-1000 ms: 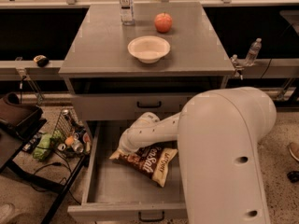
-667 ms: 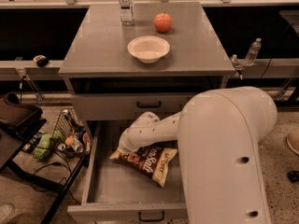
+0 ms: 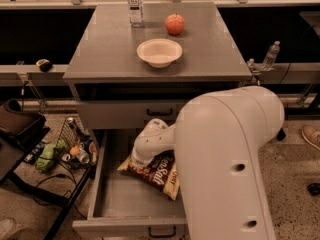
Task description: Pick brown chip bag from middle drawer and place on counter
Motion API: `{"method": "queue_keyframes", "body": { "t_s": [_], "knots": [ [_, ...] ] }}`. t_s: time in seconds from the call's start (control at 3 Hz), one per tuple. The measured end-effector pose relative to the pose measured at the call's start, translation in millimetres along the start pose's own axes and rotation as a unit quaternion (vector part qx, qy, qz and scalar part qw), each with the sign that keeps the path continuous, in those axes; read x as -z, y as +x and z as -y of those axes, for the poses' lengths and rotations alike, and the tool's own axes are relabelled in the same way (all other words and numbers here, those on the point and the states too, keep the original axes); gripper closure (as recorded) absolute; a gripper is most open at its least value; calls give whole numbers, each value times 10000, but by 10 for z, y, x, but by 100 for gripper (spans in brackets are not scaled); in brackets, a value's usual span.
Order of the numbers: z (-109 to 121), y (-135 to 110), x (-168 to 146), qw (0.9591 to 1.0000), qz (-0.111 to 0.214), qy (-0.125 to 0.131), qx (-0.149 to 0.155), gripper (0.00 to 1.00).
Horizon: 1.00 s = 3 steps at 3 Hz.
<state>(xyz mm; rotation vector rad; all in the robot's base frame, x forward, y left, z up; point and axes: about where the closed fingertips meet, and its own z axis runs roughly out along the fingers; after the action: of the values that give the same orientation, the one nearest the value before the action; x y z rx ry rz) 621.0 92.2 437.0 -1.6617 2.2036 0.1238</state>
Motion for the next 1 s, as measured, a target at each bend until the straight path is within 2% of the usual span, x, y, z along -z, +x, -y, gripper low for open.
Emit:
{"method": "queue_keyframes", "body": {
  "t_s": [0.33, 0.67, 1.0],
  "knots": [
    [-51, 564, -88, 9971, -684, -144, -312, 12],
    [-164, 1112, -222, 9912, -1030, -287, -780, 3],
    [-216, 1259, -317, 9890, -1110, -324, -928, 26]
  ]
}}
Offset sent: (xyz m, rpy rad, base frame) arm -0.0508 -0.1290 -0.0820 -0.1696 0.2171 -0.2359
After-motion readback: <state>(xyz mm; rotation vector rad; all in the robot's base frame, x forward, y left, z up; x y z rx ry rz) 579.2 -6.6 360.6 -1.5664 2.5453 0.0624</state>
